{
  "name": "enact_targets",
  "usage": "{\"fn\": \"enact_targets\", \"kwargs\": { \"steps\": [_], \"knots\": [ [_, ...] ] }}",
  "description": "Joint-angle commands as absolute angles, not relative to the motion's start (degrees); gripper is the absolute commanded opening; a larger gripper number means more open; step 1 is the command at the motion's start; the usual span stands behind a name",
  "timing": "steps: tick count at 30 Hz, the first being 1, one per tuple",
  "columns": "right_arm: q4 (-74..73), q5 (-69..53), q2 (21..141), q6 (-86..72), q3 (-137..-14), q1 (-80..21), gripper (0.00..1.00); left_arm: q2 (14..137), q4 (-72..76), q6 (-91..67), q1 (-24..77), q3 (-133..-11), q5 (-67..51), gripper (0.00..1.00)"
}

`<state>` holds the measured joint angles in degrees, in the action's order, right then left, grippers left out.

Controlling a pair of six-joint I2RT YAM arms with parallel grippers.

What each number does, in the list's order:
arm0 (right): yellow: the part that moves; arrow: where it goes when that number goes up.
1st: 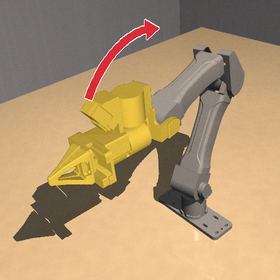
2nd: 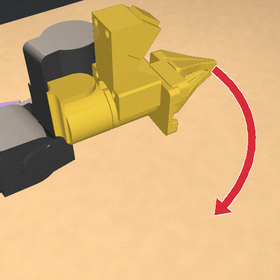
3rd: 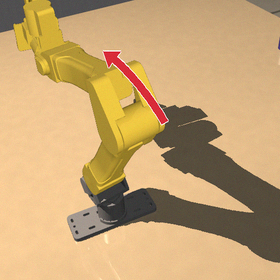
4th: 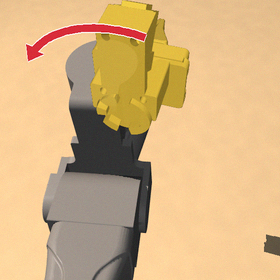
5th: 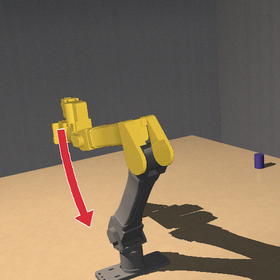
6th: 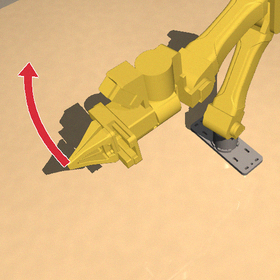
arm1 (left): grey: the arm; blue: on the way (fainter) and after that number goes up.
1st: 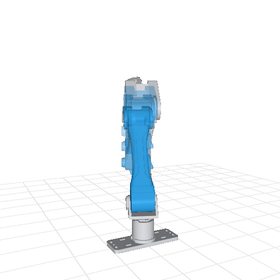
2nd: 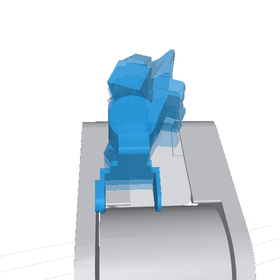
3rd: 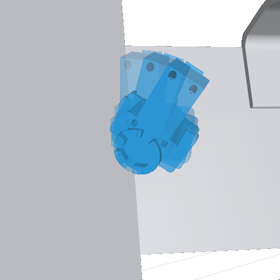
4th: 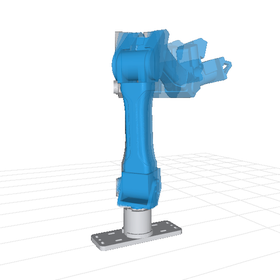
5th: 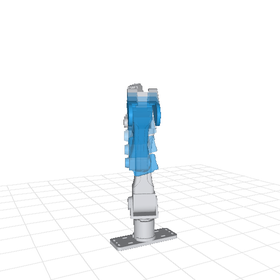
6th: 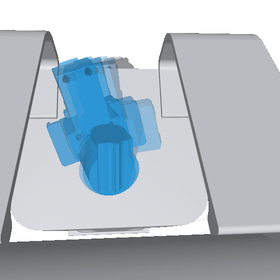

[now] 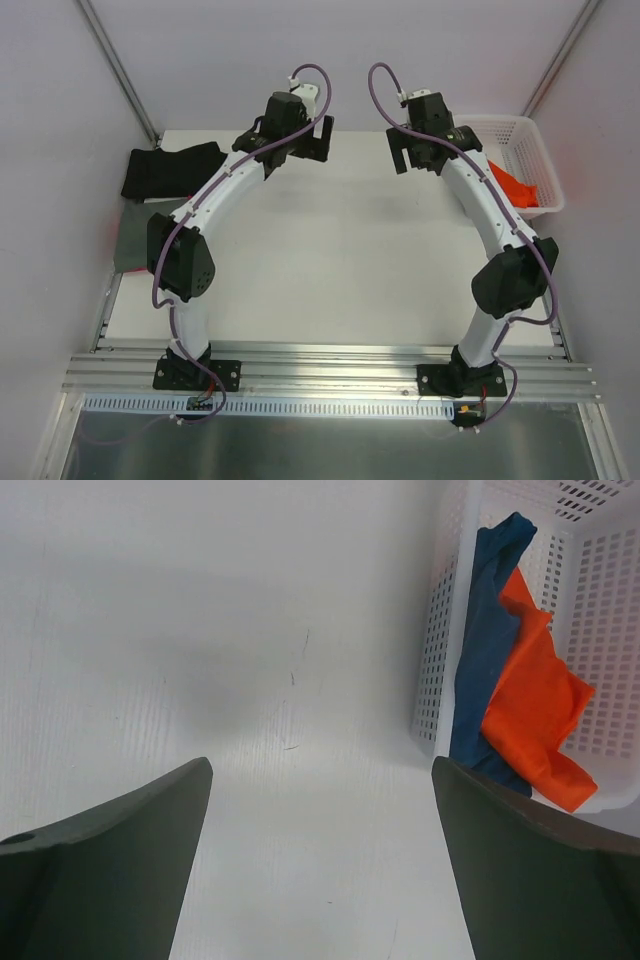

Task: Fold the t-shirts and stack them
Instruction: Grab crumpled tshirt from bin with the right arm

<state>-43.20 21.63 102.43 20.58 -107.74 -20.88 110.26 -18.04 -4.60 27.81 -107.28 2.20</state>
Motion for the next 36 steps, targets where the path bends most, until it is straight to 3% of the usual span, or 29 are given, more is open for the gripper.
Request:
{"fn": "enact_targets", "kwargs": {
  "steps": [1,9,17,23,30,36],
  "knots": [
    [-42.8,22.3,102.5,19.9,-109.8,-20.9,0.97,110.4,-16.2,-3.4,28.0,-109.4,3.3,0.99],
    [-40.7,23.6,104.7,25.5,-107.7,-23.4,0.97,111.5,-15.6,-7.7,27.4,-109.0,2.6,0.99],
    [-46.7,9.5,115.7,17.3,-128.0,-26.0,0.97,110.3,-15.6,-8.4,30.0,-107.1,5.2,0.99],
    [-45.8,10.8,118.0,18.8,-130.7,-28.8,0.97,109.3,-15.2,-6.0,31.5,-105.6,7.3,0.99],
    [-45.7,9.9,114.6,18.0,-126.3,-22.2,0.97,110.3,-15.0,-7.0,31.6,-107.0,6.2,0.99],
    [-48.4,0.5,114.8,12.9,-127.4,-12.3,0.97,110.7,-14.9,-6.0,31.1,-107.4,6.6,0.99]
  ]
}}
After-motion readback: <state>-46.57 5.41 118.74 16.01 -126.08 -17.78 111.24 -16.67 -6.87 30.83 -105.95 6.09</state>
